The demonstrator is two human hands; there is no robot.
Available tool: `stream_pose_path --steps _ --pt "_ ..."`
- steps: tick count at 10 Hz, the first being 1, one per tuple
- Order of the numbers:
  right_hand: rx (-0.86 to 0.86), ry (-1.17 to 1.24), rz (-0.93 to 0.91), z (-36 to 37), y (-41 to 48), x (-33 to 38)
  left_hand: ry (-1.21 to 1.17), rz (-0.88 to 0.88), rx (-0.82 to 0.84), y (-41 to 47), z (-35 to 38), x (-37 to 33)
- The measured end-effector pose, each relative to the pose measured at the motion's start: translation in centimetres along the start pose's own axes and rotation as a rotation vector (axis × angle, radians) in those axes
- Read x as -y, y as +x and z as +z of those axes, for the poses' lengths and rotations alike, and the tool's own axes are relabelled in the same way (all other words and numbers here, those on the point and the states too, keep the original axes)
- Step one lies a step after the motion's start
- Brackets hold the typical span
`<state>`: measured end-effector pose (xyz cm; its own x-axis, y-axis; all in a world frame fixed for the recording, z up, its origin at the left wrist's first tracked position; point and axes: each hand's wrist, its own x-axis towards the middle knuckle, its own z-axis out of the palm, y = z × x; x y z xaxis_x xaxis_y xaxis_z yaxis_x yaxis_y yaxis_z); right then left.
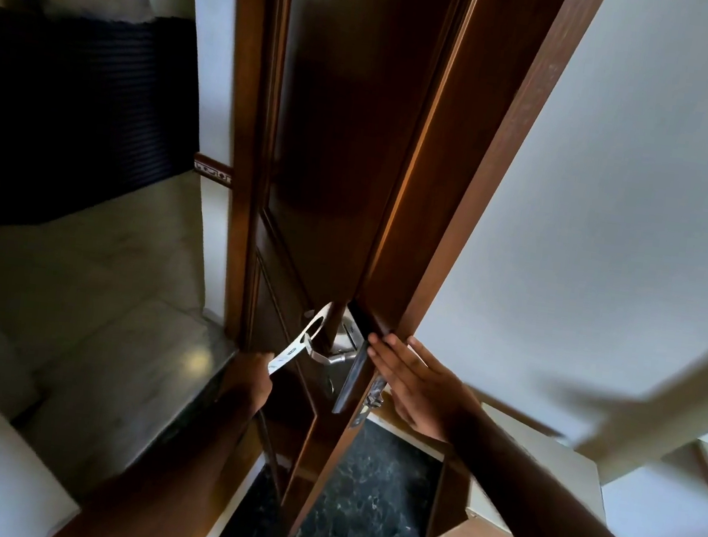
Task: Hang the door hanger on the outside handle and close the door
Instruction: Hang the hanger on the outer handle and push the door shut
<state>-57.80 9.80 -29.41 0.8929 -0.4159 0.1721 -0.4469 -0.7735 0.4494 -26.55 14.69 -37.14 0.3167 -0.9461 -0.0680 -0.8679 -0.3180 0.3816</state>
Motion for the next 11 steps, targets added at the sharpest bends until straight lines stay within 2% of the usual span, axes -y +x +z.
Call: stream_pose_path --steps 1,3,5,6,7,8,9,10,11 --pt "-0.014 0.007 -0.008 0.2 0.0 -0.3 -0.098 0.008 0.055 -0.9 1.8 -0.2" --pt "-0.015 0.007 -0.013 0.0 -0.1 -0.4 -0.267 0.055 0.174 -4.8 6.4 -5.2" --pt "-0.064 0.023 -0.051 -0.1 -0.3 -0.6 -0.348 0.053 0.155 -5.7 7.5 -8.7" --pt "-0.103 0.0 -0.064 0.0 -0.6 -0.7 -0.464 0.123 0.087 -5.3 8.2 -8.5" --pt "-0.031 0.01 -0.047 0.2 -0.1 -0.8 -0.407 0.174 0.048 -4.1 7.4 -7.4" --pt "0.034 0.017 -0.056 0.1 0.2 -0.8 -0.318 0.077 -0.001 -2.5 5.3 -4.7" --pt "0.004 -0.002 -0.054 0.3 0.1 -0.7 -0.233 0.045 -0.142 -1.5 1.5 -2.5" --pt "-0.064 -0.042 -0.072 -0.1 0.3 -0.5 -0.313 0.125 -0.381 -0.5 -4.4 -2.8" --pt "-0.078 -0.04 -0.06 -0.7 0.5 -0.2 -0.315 0.284 -0.547 0.1 -10.8 -5.0"
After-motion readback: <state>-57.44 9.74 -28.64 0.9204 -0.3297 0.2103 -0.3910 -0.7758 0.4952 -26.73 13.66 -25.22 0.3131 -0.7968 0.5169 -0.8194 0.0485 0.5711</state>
